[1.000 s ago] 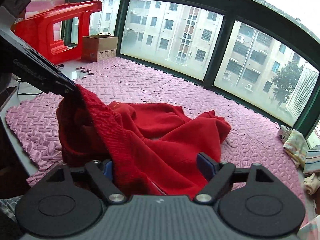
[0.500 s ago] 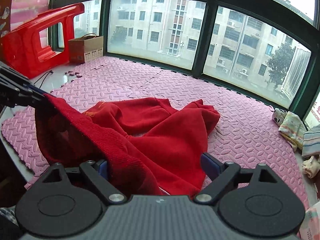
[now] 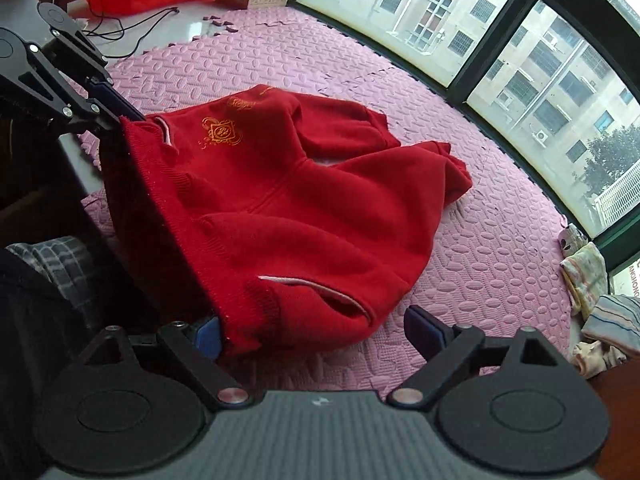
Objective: Fold clothes
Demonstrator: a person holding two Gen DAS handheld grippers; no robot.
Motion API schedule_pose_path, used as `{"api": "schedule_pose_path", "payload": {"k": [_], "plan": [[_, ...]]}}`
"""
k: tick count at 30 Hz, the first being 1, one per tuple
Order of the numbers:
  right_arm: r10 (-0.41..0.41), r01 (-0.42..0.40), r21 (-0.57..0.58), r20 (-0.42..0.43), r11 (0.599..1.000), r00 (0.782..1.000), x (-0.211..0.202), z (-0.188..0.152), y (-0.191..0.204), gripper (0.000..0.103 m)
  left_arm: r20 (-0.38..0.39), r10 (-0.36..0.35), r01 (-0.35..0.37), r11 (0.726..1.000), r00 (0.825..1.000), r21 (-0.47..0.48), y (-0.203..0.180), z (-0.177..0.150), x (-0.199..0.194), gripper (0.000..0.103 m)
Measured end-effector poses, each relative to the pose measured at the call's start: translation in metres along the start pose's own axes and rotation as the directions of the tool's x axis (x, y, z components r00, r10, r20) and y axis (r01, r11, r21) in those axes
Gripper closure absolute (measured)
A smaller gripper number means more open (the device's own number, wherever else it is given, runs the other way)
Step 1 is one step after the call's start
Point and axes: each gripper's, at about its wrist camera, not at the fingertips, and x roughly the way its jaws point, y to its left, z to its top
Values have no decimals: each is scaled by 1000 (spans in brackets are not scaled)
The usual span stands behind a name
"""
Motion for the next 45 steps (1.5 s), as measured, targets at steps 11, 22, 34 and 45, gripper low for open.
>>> {"api": "schedule_pose_path", "payload": {"k": [11,22,34,45], "plan": [[222,-223,36,49,974,974,-19,-10,-8,11,-66,-14,14,1000,998,-6,5,-31,-10,60],[240,-265,252,128,931,962,17,5,-50,19,38,61,-57,995,997,-77,35,0,-23,62],[189,-240,372,169,897,967,56,19,-100,26,50,196,-187,970,979,-154,82,90,51,65],[85,-169,469,195,867,977,103,58,-188,28,29,232,-228,969,972,-90,112,166,133,63]]}}
